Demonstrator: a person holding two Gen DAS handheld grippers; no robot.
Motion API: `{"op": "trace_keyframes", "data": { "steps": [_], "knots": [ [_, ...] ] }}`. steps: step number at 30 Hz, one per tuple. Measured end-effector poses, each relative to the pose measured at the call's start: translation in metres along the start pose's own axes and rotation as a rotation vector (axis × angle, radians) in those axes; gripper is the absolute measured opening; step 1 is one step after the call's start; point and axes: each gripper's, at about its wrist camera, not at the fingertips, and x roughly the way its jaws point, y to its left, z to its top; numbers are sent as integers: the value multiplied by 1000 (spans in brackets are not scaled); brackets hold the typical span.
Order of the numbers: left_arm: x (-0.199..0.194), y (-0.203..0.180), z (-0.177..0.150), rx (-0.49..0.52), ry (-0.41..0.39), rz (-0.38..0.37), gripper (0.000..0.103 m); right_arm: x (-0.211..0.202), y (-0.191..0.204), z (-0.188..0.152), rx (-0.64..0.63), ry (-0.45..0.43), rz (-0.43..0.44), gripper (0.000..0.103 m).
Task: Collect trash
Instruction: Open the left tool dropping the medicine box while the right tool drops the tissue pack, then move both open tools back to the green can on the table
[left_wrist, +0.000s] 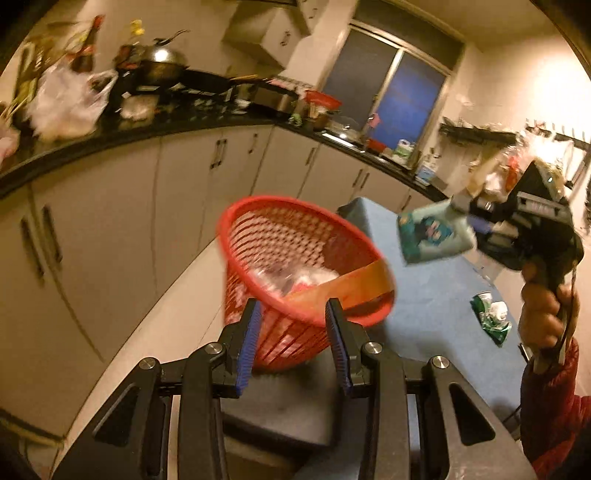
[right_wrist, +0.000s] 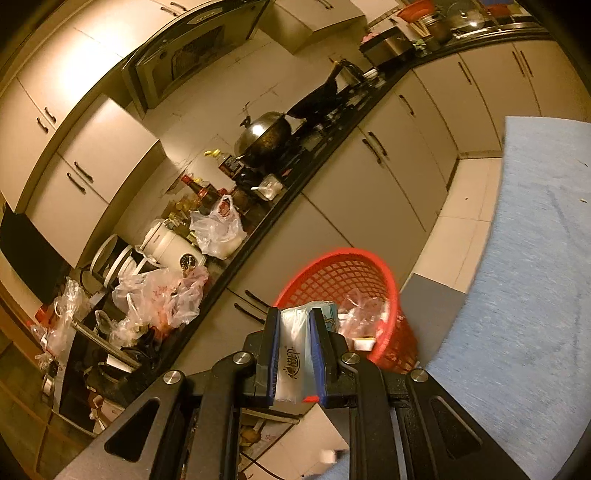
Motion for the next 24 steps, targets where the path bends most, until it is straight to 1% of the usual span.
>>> {"op": "trace_keyframes", "data": {
  "steps": [3, 6, 8, 10, 12, 14, 17, 20, 22, 24],
  "knots": [
    [-7, 13, -7, -9, 2, 22, 35, 15, 10, 2, -22, 8, 4, 17],
    [-11, 17, -8, -11, -3, 28, 35, 34, 15, 2, -44, 20, -18, 17],
    [-14, 18, -7, -8, -14, 29, 35, 49, 14, 1, -52, 37, -46, 17],
    [-14, 17, -6, -8, -13, 20, 35, 60, 10, -1, -55, 56, -73, 20],
    [-13, 11, -7, 2, -12, 26, 35, 65, 5, -3, -49, 72, -90, 20],
    [-11, 8, -7, 9, -10, 22, 35, 62, 2, -4, -41, 71, -88, 22],
    [-10, 3, -6, 15, -13, 13, 35, 48, 5, -1, -56, 37, -95, 24],
    [-13, -6, -4, 33, -19, 8, 39, 33, 10, -1, -73, 10, -97, 26],
    [-15, -12, -4, 45, -24, 6, 40, 21, 12, -3, -78, -2, -93, 31],
    [-16, -21, -3, 60, -25, 1, 42, 13, 10, -6, -69, -7, -87, 34]
  ]
}}
